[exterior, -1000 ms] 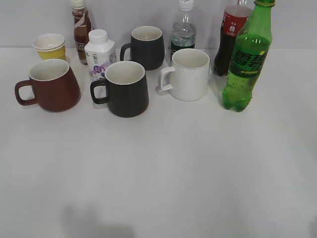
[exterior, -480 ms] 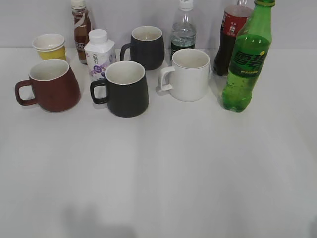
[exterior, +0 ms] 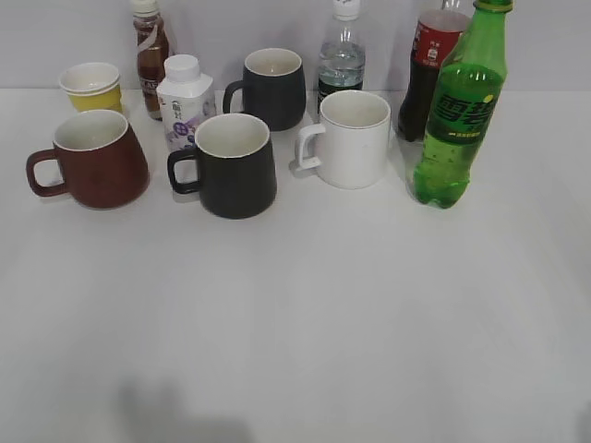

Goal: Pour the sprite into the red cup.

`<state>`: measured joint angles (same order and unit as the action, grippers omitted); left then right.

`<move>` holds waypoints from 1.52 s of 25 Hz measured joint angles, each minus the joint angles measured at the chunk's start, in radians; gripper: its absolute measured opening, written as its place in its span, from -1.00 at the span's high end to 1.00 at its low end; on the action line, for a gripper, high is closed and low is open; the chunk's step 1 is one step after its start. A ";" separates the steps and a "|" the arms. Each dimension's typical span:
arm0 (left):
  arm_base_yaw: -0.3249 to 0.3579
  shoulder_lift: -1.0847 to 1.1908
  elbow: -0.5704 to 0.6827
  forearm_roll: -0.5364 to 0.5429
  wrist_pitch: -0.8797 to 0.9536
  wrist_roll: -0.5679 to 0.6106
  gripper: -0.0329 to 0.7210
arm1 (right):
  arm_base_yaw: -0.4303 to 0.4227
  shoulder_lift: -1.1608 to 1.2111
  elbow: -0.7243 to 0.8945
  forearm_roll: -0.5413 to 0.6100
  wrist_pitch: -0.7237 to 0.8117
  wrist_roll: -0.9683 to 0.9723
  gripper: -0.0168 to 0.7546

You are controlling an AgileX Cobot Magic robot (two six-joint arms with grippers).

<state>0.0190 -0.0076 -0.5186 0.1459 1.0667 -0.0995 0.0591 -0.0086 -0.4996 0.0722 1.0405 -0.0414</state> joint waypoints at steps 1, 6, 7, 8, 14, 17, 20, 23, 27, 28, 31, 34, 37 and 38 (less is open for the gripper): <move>0.000 0.000 0.000 0.000 0.000 0.000 0.28 | 0.000 0.000 0.000 0.000 0.000 0.000 -0.32; -0.052 0.010 -0.008 -0.001 -0.018 0.000 0.28 | 0.000 0.000 -0.007 0.005 -0.016 0.001 -0.32; -0.064 0.024 -0.013 0.005 -0.042 0.000 0.28 | 0.000 0.000 -0.014 0.019 -0.050 0.002 -0.32; -0.078 0.040 -0.015 0.014 -0.072 0.000 0.28 | 0.000 0.005 -0.019 0.043 -0.107 0.002 -0.32; -0.103 0.164 0.030 0.037 -0.460 0.000 0.28 | 0.000 0.132 0.002 0.096 -0.487 0.003 -0.32; -0.103 0.268 0.095 0.037 -0.677 0.000 0.28 | 0.000 0.255 0.021 0.096 -0.579 0.003 -0.32; -0.104 0.408 0.156 0.037 -0.892 0.000 0.28 | 0.010 0.399 0.025 0.095 -0.665 0.003 -0.32; -0.105 0.590 0.184 0.037 -1.053 0.000 0.28 | 0.040 0.525 0.025 0.089 -0.781 0.000 -0.32; -0.105 0.863 0.187 0.038 -1.229 0.000 0.28 | 0.093 0.683 0.026 0.042 -0.891 -0.012 -0.32; -0.105 0.946 0.187 0.028 -1.277 0.000 0.28 | 0.104 0.722 0.026 0.021 -0.911 -0.014 -0.32; -0.105 1.126 0.189 -0.033 -1.420 0.000 0.28 | 0.125 0.831 0.026 -0.008 -0.963 -0.015 -0.32; -0.105 1.287 0.189 -0.056 -1.564 0.000 0.28 | 0.147 0.896 0.027 -0.015 -1.010 -0.015 -0.32; -0.106 1.438 0.189 -0.058 -1.715 0.000 0.28 | 0.174 0.954 0.027 -0.013 -1.059 -0.016 -0.32; -0.106 1.478 0.189 -0.058 -1.777 0.000 0.27 | 0.181 0.970 0.027 -0.014 -1.069 -0.017 -0.32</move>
<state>-0.0867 1.4704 -0.3296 0.0880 -0.7102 -0.0995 0.2400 0.9613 -0.4728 0.0582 -0.0281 -0.0580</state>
